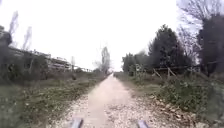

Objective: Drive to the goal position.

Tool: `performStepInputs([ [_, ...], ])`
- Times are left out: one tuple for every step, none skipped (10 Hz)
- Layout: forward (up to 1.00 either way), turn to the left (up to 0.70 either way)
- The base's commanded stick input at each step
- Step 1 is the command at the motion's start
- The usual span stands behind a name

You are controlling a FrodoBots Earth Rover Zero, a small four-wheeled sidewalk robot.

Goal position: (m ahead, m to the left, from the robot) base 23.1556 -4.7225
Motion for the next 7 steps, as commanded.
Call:
performStepInputs([
  [0.7, 0.0],
  [0.7, 0.0],
  [0.7, 0.0],
  [0.7, 0.0],
  [0.7, 0.0],
  [0.7, 0.0],
  [0.7, 0.0],
])
